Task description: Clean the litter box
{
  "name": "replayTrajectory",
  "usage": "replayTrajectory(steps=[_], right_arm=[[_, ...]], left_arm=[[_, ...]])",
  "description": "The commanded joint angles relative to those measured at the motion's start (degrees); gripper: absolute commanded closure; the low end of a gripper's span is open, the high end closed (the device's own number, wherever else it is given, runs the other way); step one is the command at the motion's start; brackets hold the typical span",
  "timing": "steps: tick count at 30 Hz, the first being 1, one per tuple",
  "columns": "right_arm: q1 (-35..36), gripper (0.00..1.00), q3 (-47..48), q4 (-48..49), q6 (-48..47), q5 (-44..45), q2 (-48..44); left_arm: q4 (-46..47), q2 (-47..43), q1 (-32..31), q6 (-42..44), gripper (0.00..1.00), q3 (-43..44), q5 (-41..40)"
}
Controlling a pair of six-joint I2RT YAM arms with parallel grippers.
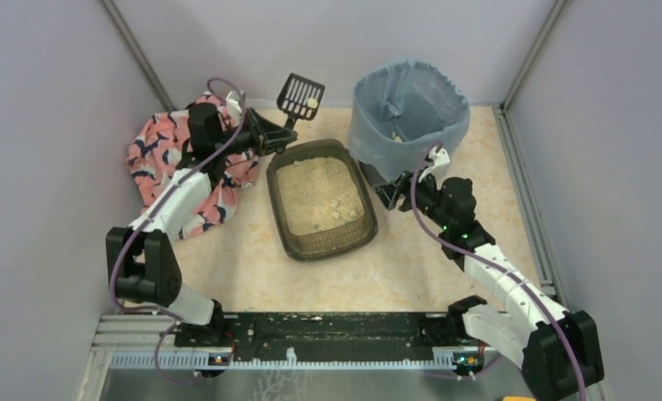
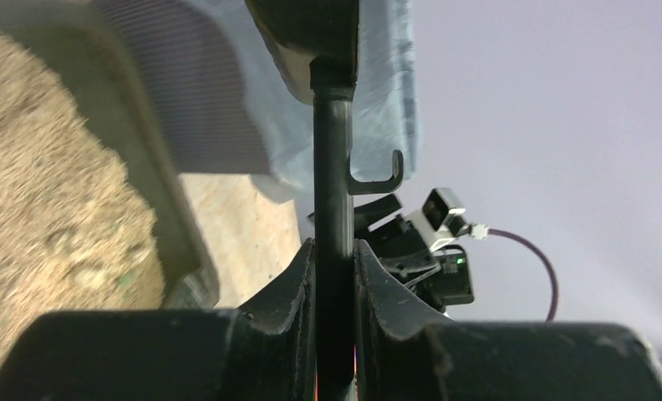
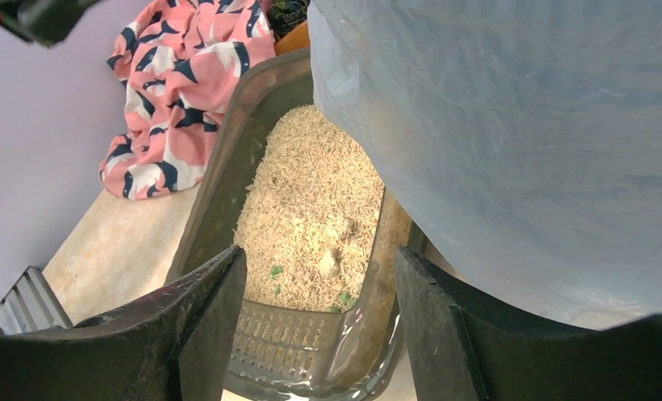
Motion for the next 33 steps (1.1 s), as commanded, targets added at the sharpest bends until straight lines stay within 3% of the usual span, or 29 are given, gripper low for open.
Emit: replayTrajectory(steps=[1,13,17,23,33], right_arm=[[-0.07,0.35,0.34,2.79,-0.2,0.85,-2.29],[-0.03,0.35,-0.08,1.36,-0.85,2.04,-4.37],[-0.06,0.35,-0.61,1.89,-0.62,2.03,-4.28],[-0.09,0.35,-0.25,0.85,-0.98,1.99,-5.03],[-0.06,0.35,-0.24,1.31,-1.05,1.9,-4.21]], left_arm=[[-1.57,4.01,-3.5,-1.54,1.0,10.91,-1.58],[-6.48,18.03,-12.77,-1.85,1.0,34.44,-2.37],[-21.82,23.81,-17.75,9.39,1.0,48.94,-7.47],[-38.17,29.35,-21.85,25.24,1.0,61.62,-17.79],[-54.24,31.07,-27.22,43.84,1.0,67.75,-30.41]])
